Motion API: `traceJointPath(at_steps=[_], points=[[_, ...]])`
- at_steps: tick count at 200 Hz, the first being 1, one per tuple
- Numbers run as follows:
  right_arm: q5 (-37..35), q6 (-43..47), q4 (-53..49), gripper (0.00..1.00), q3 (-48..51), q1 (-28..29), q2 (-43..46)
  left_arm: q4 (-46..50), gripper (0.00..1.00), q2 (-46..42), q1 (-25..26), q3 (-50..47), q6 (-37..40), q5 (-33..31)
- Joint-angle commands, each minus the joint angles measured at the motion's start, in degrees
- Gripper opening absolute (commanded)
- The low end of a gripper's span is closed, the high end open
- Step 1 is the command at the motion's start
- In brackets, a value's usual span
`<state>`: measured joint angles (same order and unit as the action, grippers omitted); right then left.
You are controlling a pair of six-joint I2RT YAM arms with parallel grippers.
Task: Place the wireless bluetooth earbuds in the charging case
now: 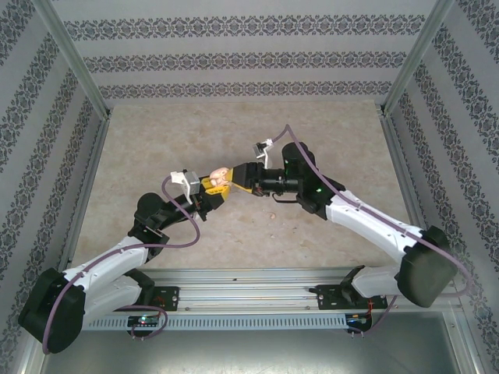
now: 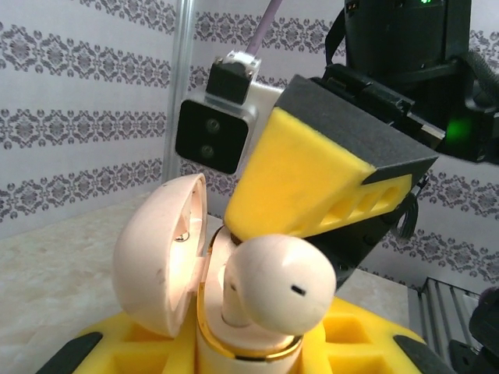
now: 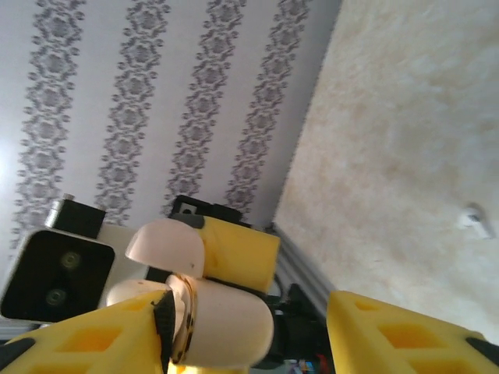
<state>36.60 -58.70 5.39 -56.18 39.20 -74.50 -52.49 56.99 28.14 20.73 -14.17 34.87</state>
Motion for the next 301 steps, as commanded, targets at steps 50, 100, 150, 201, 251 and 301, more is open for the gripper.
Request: traceJointPath(at_steps=[50,100,150,201,251,301], points=[[-24.31,33.19,-42.18,0.52,-19.02,8.59,6.19,3.15,0.08,-1.59,0.42,1.63,2.39,3.67],[-22.16,38.22,-45.0,0.43,-25.79,15.31,-0.7,5.41,0.08,-1.05,0.42,2.38,3.58,5.55],[-23.89,41.25,-48.41,0.49,-31.87,16.43,-5.8,7.19,0.08,-1.36,0.47,2.56,4.26,6.08],[-25.06,43.05,-51.26,0.49,-36.97,16.52,-10.33,7.51,0.08,-1.2,0.42,2.73,4.59,6.23],[-29.03,44.02,-53.55,0.41,-39.92,16.48,-12.96,7.4,0.07,-0.95,0.42,3.0,4.52,6.48],[-30.71,45.15,-53.73,0.26,-39.97,15.23,-12.78,7.18,0.07,-1.01,0.42,2.81,4.24,6.56]])
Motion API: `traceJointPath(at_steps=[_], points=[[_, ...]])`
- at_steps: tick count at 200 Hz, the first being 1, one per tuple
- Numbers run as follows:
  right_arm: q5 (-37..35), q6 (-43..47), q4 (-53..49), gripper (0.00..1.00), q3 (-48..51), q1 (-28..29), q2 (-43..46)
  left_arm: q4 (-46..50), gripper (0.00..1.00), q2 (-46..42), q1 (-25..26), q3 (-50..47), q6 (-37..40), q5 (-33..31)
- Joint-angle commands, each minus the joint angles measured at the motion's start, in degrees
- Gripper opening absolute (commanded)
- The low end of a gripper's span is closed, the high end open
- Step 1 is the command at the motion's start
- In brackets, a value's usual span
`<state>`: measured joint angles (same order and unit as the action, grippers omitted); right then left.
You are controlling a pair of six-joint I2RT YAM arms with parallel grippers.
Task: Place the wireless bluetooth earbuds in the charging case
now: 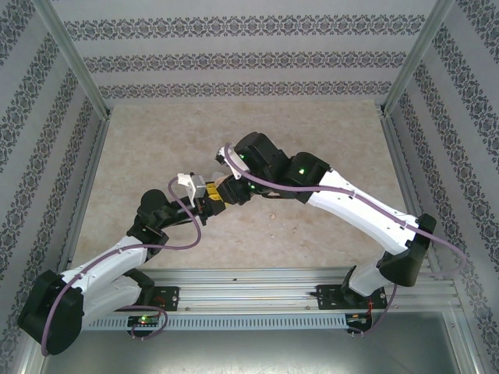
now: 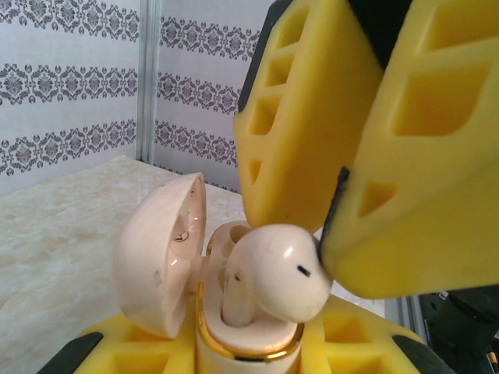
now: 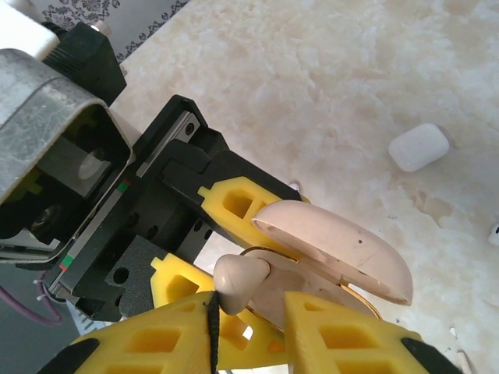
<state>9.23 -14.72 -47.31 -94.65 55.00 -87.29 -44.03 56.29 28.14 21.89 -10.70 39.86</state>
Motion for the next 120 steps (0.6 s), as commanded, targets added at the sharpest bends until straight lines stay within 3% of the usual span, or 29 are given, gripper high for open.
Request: traceJointPath(at_steps=[1,120], points=[[-3.34,1.22,-1.03,0.26,-1.5,-0.63,-0.03,-1.25,0.07,-0.31,0.47,1.66,0.72,1.6],[-4.41,6.71,-1.78,0.19,-1.89,-2.71,-2.2,-3.15,0.07,0.86,0.44,1.84,-0.68,3.12]])
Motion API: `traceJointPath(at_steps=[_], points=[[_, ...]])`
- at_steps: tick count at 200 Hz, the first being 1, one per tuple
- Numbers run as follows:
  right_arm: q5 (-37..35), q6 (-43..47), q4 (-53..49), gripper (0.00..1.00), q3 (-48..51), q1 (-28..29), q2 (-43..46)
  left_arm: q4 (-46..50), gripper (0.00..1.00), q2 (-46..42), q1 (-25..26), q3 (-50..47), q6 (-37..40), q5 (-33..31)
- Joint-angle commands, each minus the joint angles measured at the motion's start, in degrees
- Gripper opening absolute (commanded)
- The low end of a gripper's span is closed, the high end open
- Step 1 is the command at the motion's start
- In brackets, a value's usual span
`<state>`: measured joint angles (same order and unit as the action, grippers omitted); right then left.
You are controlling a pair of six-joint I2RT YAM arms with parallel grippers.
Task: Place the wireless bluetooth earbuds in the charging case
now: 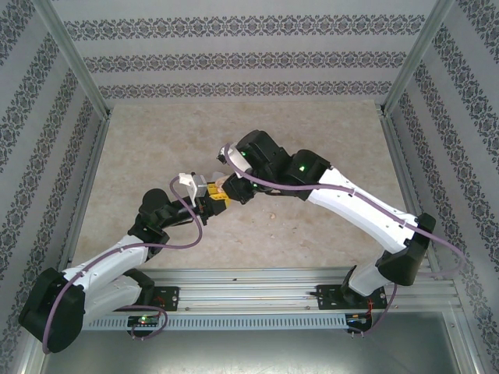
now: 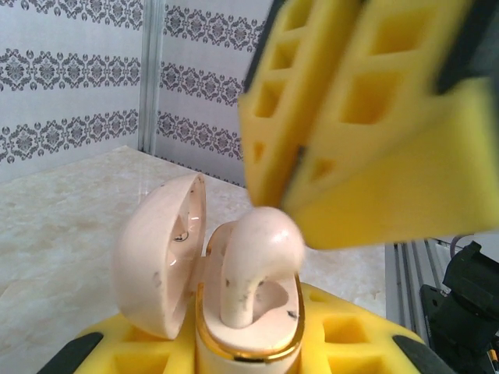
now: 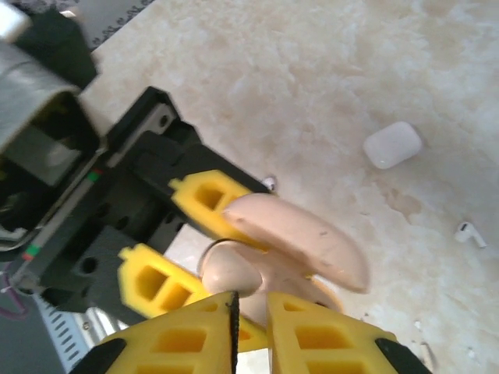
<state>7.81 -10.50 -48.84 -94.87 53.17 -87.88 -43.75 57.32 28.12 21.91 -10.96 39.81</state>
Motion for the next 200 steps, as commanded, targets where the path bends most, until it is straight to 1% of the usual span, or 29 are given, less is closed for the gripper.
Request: traceJointPath(at_steps=[1,19,49,72,108,134,161,185,200], points=[[-2.99,2.54,-0.23,0.19,-1.7,-0.92,-1.65,-3.4,0.07,-0.18,0.45,1.82,-0.44,3.12],[-2.88,3.3,-0.64,0.19,-2.31,-1.05,-2.25,-3.62,0.07,0.11,0.5,1.86,-0.55,3.33],[0.83,3.56,-0.25,0.19,-2.39,-1.12,-2.22,-3.32,0.07,0.19,0.45,1.99,-0.25,3.06],[3.51,2.75,0.99,0.19,-1.24,-1.21,-0.52,-2.85,0.07,0.37,0.45,1.99,0.29,2.9],[4.95,-0.06,3.58,0.19,1.73,-2.0,3.07,-3.09,0.07,1.17,0.45,2.17,0.62,3.03],[5.59,-1.27,4.75,0.2,2.32,-2.38,3.91,-3.44,0.07,1.78,0.45,2.43,0.51,3.25],[6.5,-1.71,5.06,0.21,1.98,-2.46,2.76,-3.89,0.07,2.12,0.45,2.52,0.37,3.4],[6.17,-2.58,5.04,0.21,2.35,-2.59,2.78,-3.64,0.07,2.08,0.45,2.51,0.63,3.19],[4.56,-4.23,6.13,0.24,3.85,-3.13,4.54,-3.6,0.07,1.98,0.49,2.22,0.91,2.95]])
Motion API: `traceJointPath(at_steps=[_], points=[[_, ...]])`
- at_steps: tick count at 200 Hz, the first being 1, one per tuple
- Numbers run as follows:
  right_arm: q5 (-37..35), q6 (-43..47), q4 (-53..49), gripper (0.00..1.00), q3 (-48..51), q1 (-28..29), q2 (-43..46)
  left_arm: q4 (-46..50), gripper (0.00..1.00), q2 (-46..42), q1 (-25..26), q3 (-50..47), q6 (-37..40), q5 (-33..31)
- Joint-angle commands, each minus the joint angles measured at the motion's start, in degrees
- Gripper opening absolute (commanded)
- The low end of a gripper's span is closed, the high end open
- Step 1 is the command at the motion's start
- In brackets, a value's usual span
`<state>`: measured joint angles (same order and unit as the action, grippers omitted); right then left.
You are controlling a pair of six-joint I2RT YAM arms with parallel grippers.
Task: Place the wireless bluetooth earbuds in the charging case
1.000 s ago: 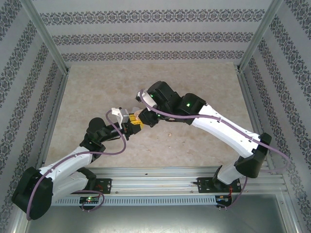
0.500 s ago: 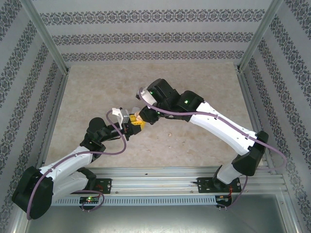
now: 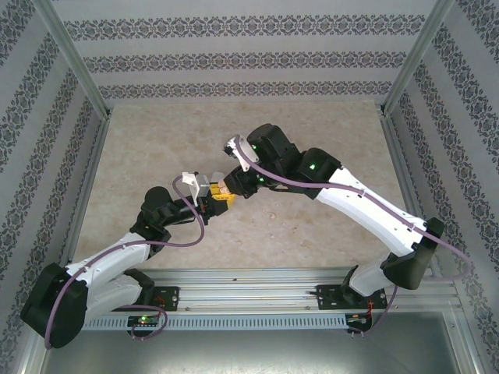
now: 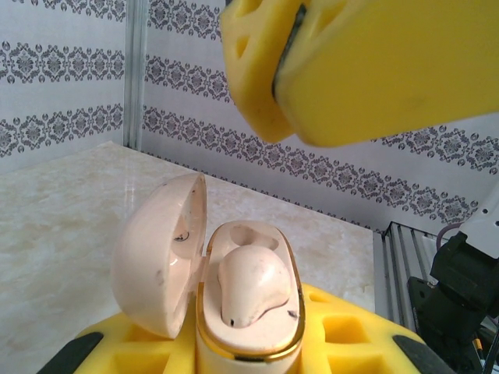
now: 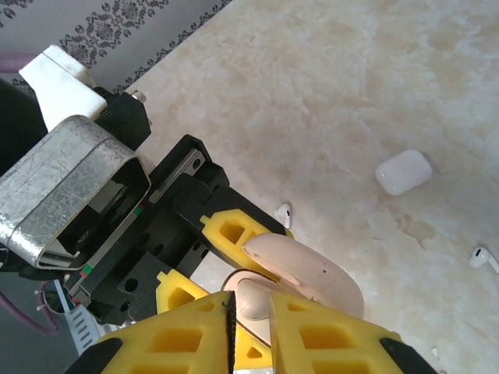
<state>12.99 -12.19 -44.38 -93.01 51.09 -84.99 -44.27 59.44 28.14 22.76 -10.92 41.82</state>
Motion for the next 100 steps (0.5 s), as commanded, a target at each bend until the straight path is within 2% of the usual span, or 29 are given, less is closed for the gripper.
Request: traceJointPath(at_steps=[1,36,70,100], points=[[-0.83,-2.74,1.75,0.24,2.06,-1.2,1.79,-3.09,0.07,-0.13,0.45,1.34,0.84,0.91],[-5.15,-11.38,5.22,0.31,10.5,-7.38,9.46,-3.04,0.07,-0.76,0.42,-0.12,1.41,-0.59],[-5.68,-22.13,4.38,0.33,22.94,-18.04,14.37,-0.5,0.07,-2.02,0.42,-1.83,2.52,-1.91],[-3.31,-24.67,7.88,0.36,31.83,-19.36,13.0,2.79,0.07,-3.16,0.43,-2.65,3.84,-2.36]])
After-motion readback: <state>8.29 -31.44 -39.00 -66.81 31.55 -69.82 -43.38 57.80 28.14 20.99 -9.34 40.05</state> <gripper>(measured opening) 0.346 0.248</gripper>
